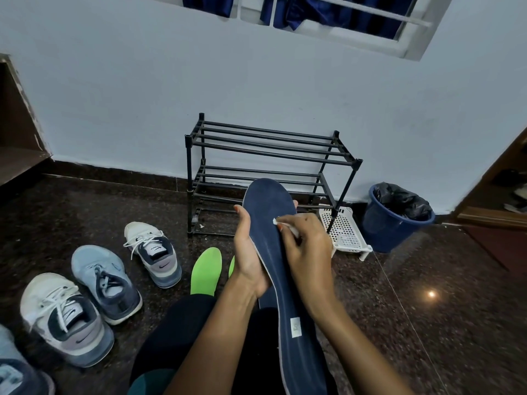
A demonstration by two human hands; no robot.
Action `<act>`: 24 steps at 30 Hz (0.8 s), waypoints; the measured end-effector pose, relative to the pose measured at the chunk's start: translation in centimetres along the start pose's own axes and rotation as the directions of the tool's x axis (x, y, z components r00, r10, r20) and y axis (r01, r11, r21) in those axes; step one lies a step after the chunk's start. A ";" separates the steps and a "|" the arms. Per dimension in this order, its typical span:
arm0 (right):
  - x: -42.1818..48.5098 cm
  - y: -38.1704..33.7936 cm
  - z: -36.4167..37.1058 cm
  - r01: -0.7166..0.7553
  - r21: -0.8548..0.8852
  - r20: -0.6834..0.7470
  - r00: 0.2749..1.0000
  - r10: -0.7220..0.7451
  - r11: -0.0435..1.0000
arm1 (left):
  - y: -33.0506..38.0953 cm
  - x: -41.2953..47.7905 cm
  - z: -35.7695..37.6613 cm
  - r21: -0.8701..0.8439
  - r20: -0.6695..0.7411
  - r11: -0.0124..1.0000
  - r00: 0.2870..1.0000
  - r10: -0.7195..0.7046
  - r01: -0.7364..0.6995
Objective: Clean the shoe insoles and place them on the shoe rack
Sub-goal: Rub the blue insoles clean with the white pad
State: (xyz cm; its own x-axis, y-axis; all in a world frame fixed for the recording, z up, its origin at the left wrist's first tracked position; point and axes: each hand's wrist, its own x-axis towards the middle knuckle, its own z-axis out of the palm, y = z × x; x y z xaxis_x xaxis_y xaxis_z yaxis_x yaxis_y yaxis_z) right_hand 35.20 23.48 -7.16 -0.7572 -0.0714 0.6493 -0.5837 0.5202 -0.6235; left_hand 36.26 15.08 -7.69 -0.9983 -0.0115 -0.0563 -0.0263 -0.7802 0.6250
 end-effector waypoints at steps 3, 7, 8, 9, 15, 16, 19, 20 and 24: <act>0.5 0.3 -0.1 -0.017 0.020 0.010 1.000 0.016 1.000 | -0.2 0.1 0.0 -0.010 0.004 1.000 1.000 -0.011 0.011; 1.8 0.7 -0.4 -0.059 0.043 -0.028 0.998 0.060 0.997 | -0.7 0.3 -0.3 0.008 -0.006 1.000 1.000 0.001 -0.001; 2.0 0.7 -0.5 -0.066 0.054 -0.037 0.997 0.068 0.996 | -0.8 0.3 -0.5 0.014 -0.008 1.000 1.000 -0.001 0.001; 2.1 0.8 -0.5 -0.070 0.063 -0.039 0.997 0.073 0.996 | -0.8 0.4 -0.6 0.012 -0.008 1.000 1.000 -0.007 0.007; 0.1 0.3 0.2 0.018 0.003 0.021 1.000 -0.018 1.000 | -0.2 0.4 -0.6 0.030 0.027 1.000 1.000 -0.010 0.009; -0.1 0.4 0.2 0.024 0.000 0.025 0.999 -0.024 1.000 | -0.2 0.4 -0.5 0.024 0.029 1.000 1.000 -0.009 0.008; 0.5 0.8 0.0 0.005 0.019 0.019 1.000 -0.006 1.000 | -0.4 0.4 -0.3 0.028 0.010 1.000 1.000 -0.002 0.001; 0.9 0.9 -0.2 -0.009 0.025 0.006 1.000 0.009 1.000 | -0.5 0.4 -0.4 0.033 0.002 0.999 1.000 0.003 -0.003; 2.3 1.1 -0.7 -0.051 0.050 -0.028 0.998 0.053 0.997 | -1.0 0.5 -0.9 0.071 0.007 0.997 1.000 0.008 -0.009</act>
State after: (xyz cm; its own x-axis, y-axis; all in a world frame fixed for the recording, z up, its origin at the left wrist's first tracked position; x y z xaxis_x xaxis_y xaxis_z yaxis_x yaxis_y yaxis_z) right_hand 33.03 24.52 -6.10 -0.7784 -0.0199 0.6275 -0.5579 0.4801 -0.6769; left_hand 35.85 15.28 -9.05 -0.9989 -0.0135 -0.0454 -0.0210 -0.7334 0.6795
